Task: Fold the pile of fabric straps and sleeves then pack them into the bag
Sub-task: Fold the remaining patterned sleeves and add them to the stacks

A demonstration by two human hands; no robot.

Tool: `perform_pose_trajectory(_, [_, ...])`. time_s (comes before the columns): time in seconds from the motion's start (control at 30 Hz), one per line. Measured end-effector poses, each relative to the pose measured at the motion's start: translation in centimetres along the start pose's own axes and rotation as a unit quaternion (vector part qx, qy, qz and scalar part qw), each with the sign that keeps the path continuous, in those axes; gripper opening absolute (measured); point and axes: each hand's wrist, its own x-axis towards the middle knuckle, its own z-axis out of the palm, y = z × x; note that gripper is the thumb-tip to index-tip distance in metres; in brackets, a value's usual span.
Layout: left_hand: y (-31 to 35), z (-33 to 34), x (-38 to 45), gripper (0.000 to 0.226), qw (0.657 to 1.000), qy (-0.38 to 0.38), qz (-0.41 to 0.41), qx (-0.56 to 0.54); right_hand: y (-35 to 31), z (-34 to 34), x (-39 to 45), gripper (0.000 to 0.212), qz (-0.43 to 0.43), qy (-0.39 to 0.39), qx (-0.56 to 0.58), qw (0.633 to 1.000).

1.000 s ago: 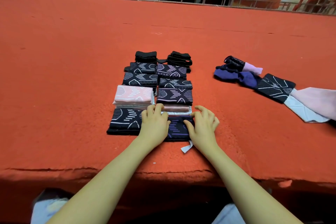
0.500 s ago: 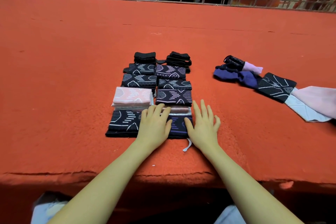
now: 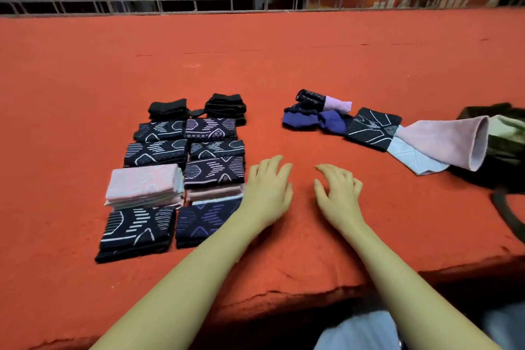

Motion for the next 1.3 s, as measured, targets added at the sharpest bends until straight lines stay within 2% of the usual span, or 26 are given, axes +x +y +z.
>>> perform_pose_trajectory(0.1, [3.4,2.2,2.6,0.046,0.998,-0.040,0.018,-0.049,4.5,-2.2,0.4,0.049,0.012,0.036,-0.029,0.999])
perform_pose_trajectory(0.23, [7.8,5.2,6.1,0.038,0.991,-0.073,0.036,-0.106,10.2,-4.9,2.1,0.042,0.096,0.065,-0.057,0.992])
perform_pose_trajectory(0.4, [12.0,9.0,10.9,0.037,0.987,-0.090,0.048,-0.120,15.7,-6.3,4.9,0.032,0.135,0.043,-0.104,0.984])
perform_pose_trajectory(0.67, [12.2,15.3,17.0,0.052,0.989,-0.133,0.036,-0.060,19.6,-3.1,10.5,0.050,0.102,-0.036,-0.161,0.981])
perform_pose_trajectory(0.8, [11.2,17.6,19.2,0.056,0.989,-0.128,-0.001,-0.081,21.2,-1.7,12.9,0.044,0.058,-0.011,-0.229,0.972])
perform_pose_trajectory(0.93, [10.3,18.5,21.5,0.053,0.989,-0.129,0.004,-0.077,22.1,-0.7,14.0,0.020,0.054,0.002,-0.247,0.968])
perform_pose_trajectory(1.07, [10.2,18.9,21.9,0.043,0.985,-0.157,0.050,-0.042,22.3,-0.4,14.4,0.020,0.048,0.010,-0.246,0.968])
perform_pose_trajectory(1.17, [10.2,18.4,21.6,0.040,0.985,-0.158,0.054,-0.049,21.7,-0.7,14.2,0.014,0.028,0.029,-0.224,0.974])
perform_pose_trajectory(1.3, [10.3,17.1,20.3,0.036,0.981,-0.160,0.036,-0.100,20.1,-1.5,12.5,0.027,-0.018,0.071,-0.211,0.975])
